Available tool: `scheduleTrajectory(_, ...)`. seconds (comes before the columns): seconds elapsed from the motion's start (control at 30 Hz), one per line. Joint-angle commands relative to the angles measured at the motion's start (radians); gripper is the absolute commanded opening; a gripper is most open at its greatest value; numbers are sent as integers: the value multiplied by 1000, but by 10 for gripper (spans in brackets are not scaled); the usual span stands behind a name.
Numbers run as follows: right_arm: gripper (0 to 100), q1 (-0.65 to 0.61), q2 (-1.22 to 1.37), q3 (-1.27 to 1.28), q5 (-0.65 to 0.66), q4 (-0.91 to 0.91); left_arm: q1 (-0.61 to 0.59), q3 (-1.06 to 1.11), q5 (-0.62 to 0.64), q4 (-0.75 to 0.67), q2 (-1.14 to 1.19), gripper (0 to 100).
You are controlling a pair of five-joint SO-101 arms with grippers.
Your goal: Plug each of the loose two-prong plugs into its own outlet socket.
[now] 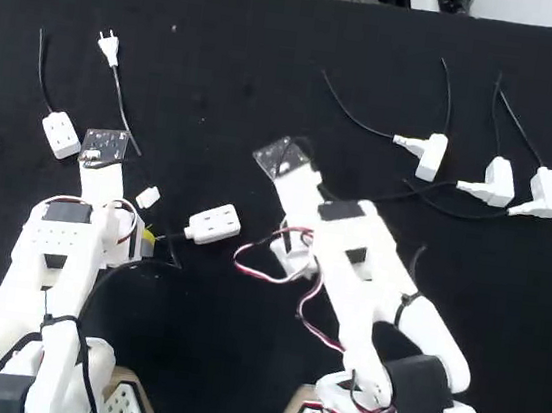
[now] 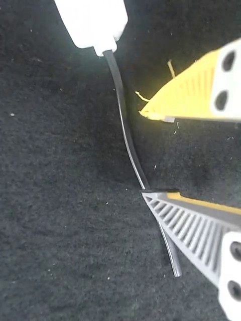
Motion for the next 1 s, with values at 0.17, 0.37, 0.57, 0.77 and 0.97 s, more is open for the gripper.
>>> scheduleTrajectory(0.17,52,20,42,21,9,-9,-7,-50,9,3,-32,234)
scheduleTrajectory(0.37,47,20,59,13,9,-15,-7,-50,9,5,-32,234)
scheduleTrajectory(0.57,10,20,4,21,6,-5,-7,-48,9,3,-31,234)
scheduleTrajectory(0.77,10,-28,-341,101,6,75,-2,-56,12,6,-32,234)
scheduleTrajectory(0.97,10,-245,-604,278,-80,-103,-5,-47,64,44,-215,234)
